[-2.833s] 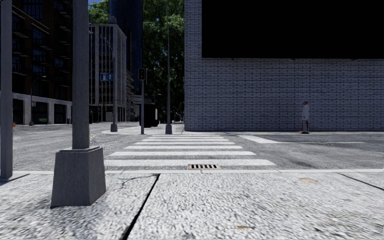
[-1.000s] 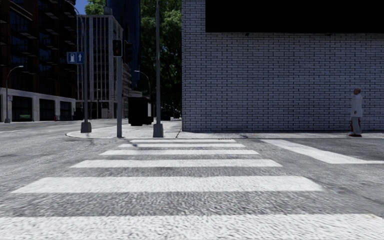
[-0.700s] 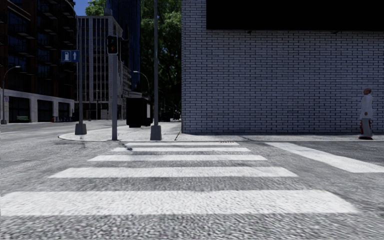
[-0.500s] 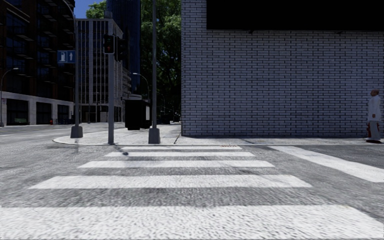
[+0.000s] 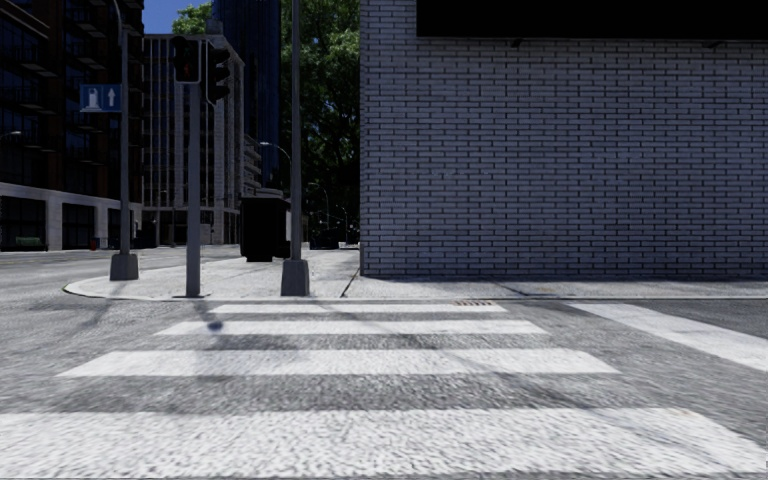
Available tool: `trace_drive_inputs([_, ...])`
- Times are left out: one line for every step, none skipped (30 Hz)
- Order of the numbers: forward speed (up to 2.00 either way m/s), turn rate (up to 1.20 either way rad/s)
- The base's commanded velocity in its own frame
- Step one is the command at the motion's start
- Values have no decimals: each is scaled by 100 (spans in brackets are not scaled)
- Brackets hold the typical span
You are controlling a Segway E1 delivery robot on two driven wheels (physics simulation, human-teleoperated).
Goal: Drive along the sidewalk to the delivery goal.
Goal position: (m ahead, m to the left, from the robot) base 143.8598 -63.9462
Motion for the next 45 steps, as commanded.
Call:
trace_drive_inputs([198,31])
trace_drive_inputs([198,34])
trace_drive_inputs([198,35])
trace_drive_inputs([198,35])
trace_drive_inputs([198,35])
trace_drive_inputs([198,25])
trace_drive_inputs([198,12])
trace_drive_inputs([198,12])
trace_drive_inputs([198,9])
trace_drive_inputs([198,1])
trace_drive_inputs([198,0])
trace_drive_inputs([198,0])
trace_drive_inputs([198,0])
trace_drive_inputs([198,0])
trace_drive_inputs([198,0])
trace_drive_inputs([198,0])
trace_drive_inputs([198,0])
trace_drive_inputs([198,0])
trace_drive_inputs([198,0])
trace_drive_inputs([198,0])
trace_drive_inputs([198,0])
trace_drive_inputs([198,0])
trace_drive_inputs([198,0])
trace_drive_inputs([198,0])
trace_drive_inputs([198,0])
trace_drive_inputs([198,0])
trace_drive_inputs([198,0])
trace_drive_inputs([198,0])
trace_drive_inputs([198,0])
trace_drive_inputs([198,0])
trace_drive_inputs([198,0])
trace_drive_inputs([198,0])
trace_drive_inputs([198,0])
trace_drive_inputs([198,0])
trace_drive_inputs([198,0])
trace_drive_inputs([198,0])
trace_drive_inputs([198,0])
trace_drive_inputs([198,0])
trace_drive_inputs([198,0])
trace_drive_inputs([198,0])
trace_drive_inputs([198,0])
trace_drive_inputs([198,0])
trace_drive_inputs([198,0])
trace_drive_inputs([198,0])
trace_drive_inputs([198,0])
